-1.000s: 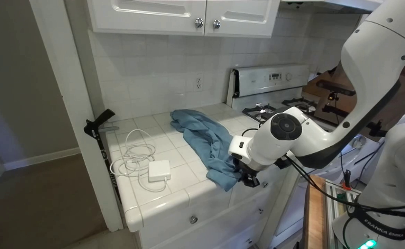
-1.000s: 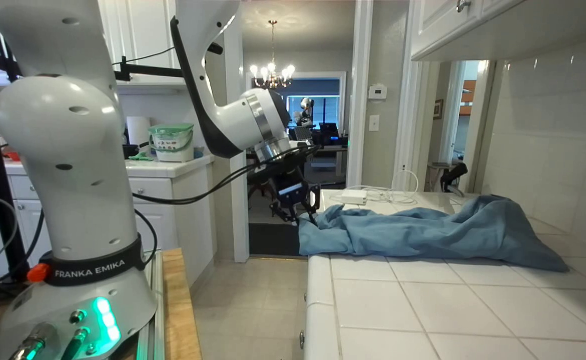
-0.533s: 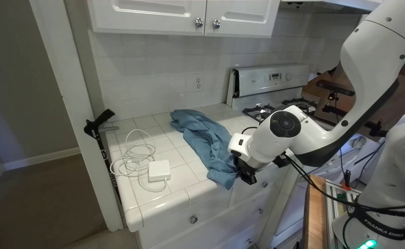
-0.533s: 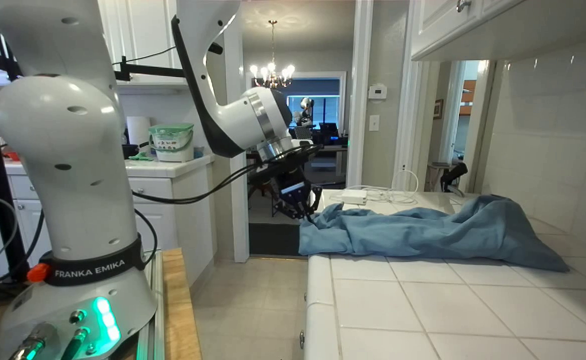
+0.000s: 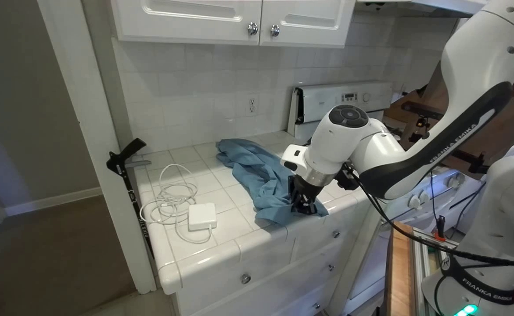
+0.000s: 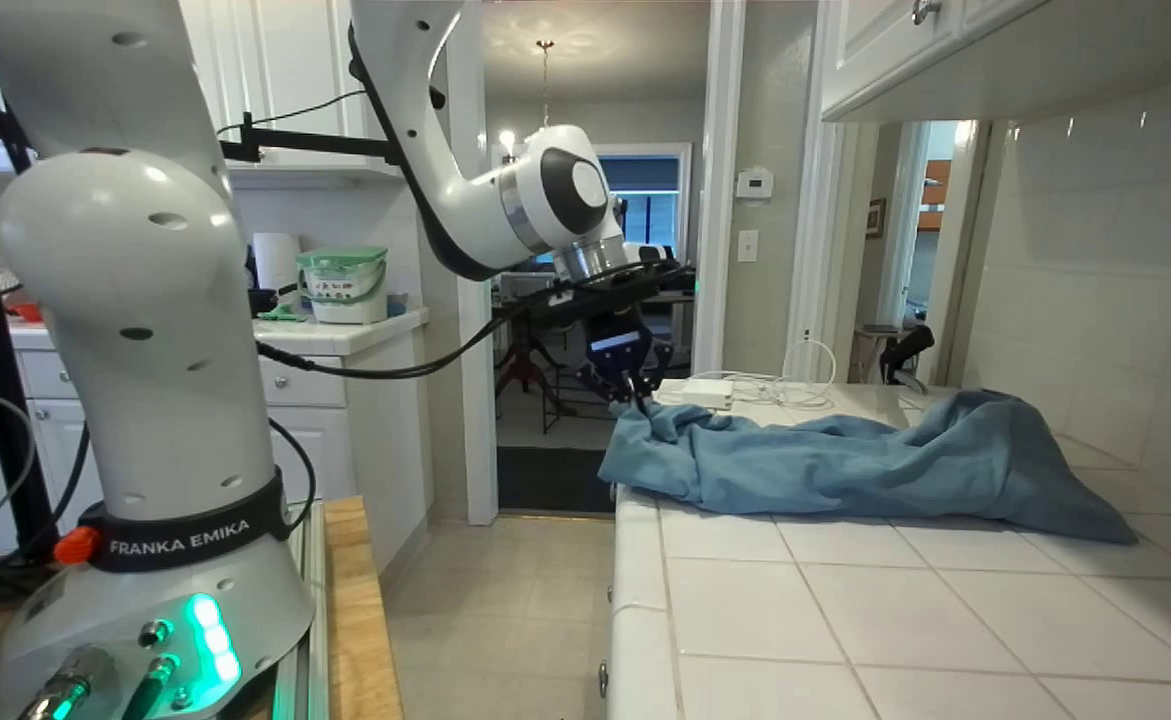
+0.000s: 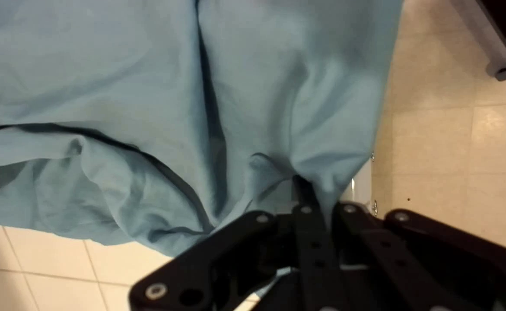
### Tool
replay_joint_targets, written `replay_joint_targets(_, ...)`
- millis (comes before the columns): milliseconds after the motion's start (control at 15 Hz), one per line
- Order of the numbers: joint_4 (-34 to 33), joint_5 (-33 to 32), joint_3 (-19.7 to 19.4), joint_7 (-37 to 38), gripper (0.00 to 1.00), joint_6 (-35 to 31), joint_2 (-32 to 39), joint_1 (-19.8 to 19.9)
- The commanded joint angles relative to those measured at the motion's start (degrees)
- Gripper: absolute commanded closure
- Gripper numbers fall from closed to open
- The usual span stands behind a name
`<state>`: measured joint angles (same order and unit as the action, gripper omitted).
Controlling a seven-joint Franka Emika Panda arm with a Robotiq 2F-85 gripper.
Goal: Fold the blue cloth in half from bottom to top.
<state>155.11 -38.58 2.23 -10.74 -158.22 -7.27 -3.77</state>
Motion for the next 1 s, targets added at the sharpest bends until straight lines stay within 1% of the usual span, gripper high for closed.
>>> replay_joint_targets(0, 0.3, 15.8, -5.8, -13.7, 0.99, 3.3, -5.3, -9.9)
replay_joint_targets(67, 0.1, 20.5, -7.5, -17.4, 0.99, 5.8, -7.5, -13.7)
replay_joint_targets(133, -0.6, 25.0, -7.4, -21.0, 0.99, 9.4, -10.2, -15.8)
replay_joint_targets(200, -1.7, 29.6, -3.7, -24.4, 0.99, 13.1, -12.4, -14.3)
replay_joint_targets(267, -2.7, 31.7, -3.5, -25.8, 0.99, 15.5, -13.5, -15.8)
replay_joint_targets(333, -4.1, 33.3, -2.6, -26.7, 0.99, 18.9, -15.4, -16.4)
replay_joint_targets(533, -7.4, 36.2, -0.8, -27.9, 0.99, 25.8, -18.6, -17.7)
replay_joint_targets(667, -9.1, 36.2, 0.2, -27.7, 0.99, 28.9, -19.9, -17.7)
replay_joint_targets(733, -9.7, 35.8, 0.2, -27.3, 0.99, 30.0, -20.1, -17.1)
replay_joint_targets(800, -10.2, 36.8, -0.9, -28.4, 0.99, 31.5, -20.7, -16.9)
replay_joint_targets(867, -10.4, 39.0, -2.2, -30.4, 0.99, 32.3, -21.6, -17.8)
replay_joint_targets(933, -10.8, 39.3, -2.2, -30.6, 0.99, 33.0, -21.8, -17.6)
